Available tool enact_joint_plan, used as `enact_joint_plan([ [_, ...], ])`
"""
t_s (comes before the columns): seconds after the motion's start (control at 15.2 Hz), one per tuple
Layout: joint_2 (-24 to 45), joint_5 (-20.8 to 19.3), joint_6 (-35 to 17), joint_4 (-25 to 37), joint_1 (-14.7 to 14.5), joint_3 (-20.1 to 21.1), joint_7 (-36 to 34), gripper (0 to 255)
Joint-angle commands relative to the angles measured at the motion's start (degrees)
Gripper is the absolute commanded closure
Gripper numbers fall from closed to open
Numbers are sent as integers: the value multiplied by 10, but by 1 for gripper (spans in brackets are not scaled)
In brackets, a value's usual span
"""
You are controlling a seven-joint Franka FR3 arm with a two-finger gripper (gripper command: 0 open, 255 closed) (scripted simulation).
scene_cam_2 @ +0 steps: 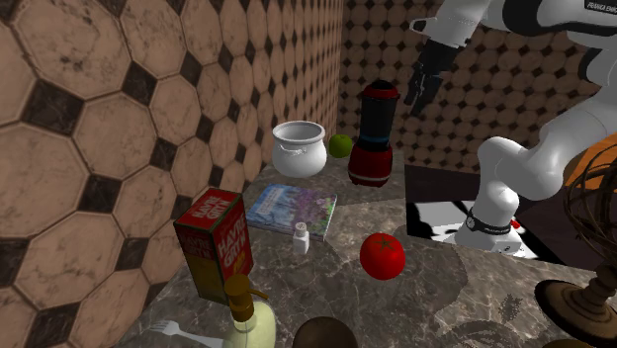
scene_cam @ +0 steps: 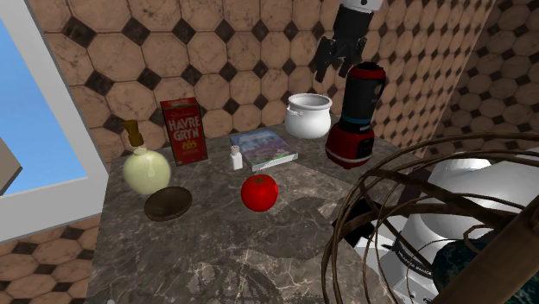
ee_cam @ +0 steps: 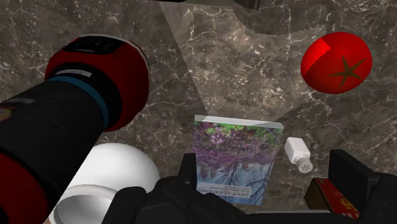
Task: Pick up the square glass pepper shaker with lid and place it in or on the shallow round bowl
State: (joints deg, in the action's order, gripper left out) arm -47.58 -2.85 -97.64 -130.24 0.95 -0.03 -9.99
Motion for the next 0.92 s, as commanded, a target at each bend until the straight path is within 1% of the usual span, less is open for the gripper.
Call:
enact_joint_plan([
  [0.0, 0, 0, 0, 0, 0, 0, 0, 0],
  [0.46, 62, 4, -148, -73, -9, 26, -24, 0],
  [0.86, 148, -1, -274, -102, -13, 50, -48, 0],
])
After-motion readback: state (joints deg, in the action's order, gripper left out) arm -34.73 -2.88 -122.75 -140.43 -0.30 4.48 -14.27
